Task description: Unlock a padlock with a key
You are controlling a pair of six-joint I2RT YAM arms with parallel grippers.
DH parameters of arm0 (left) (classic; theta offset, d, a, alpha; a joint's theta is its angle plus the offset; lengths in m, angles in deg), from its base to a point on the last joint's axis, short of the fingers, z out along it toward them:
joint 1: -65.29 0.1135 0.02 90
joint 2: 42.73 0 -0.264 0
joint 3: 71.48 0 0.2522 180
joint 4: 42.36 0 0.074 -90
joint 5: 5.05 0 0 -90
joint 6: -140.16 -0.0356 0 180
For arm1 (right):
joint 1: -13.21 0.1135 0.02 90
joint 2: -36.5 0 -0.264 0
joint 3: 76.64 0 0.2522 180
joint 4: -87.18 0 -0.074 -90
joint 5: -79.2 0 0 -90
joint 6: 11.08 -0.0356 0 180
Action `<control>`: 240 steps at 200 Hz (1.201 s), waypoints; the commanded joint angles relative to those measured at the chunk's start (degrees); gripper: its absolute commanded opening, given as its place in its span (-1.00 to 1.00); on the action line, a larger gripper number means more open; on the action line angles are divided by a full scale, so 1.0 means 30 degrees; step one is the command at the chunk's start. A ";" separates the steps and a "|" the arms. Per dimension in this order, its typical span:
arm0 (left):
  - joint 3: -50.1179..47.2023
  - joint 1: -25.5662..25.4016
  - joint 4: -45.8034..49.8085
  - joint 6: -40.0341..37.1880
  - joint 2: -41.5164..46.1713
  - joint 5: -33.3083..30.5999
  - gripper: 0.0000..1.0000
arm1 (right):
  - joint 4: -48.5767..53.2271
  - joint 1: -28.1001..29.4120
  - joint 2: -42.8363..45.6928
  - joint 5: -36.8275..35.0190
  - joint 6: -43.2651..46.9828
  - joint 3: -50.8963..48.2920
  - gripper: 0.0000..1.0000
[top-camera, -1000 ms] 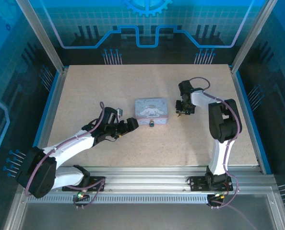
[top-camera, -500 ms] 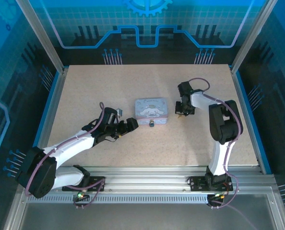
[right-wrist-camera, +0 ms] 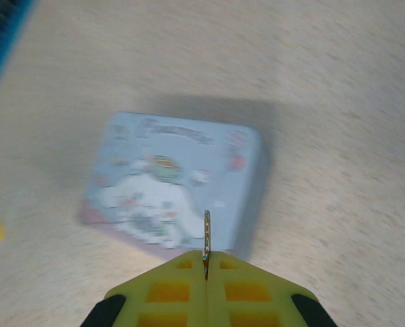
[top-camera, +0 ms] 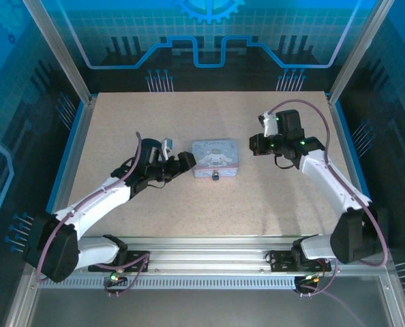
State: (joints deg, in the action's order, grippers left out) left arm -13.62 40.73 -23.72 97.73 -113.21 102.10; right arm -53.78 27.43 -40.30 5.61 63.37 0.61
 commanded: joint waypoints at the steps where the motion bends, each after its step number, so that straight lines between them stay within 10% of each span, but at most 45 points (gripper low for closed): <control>1: 0.1512 0.0406 0.0204 -0.0749 0.0143 0.2018 0.67 | -0.1014 0.0270 0.1023 0.5326 0.1648 -0.0801 -1.00; 60: 0.3680 0.0995 -0.0778 -0.1445 0.0013 0.6149 0.45 | -0.0766 0.1637 0.1136 1.1555 0.3106 -0.0283 -1.00; 240: 0.3744 -0.0907 -0.3298 -0.1580 -0.0779 0.8757 -0.18 | -0.1626 0.4284 -0.1090 1.3437 0.2238 0.0958 -1.00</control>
State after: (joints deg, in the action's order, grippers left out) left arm -3.54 38.68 -32.31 94.65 -114.72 126.86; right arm -56.77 39.58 -43.27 43.92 71.37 2.51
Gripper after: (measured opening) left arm 0.419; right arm 0.059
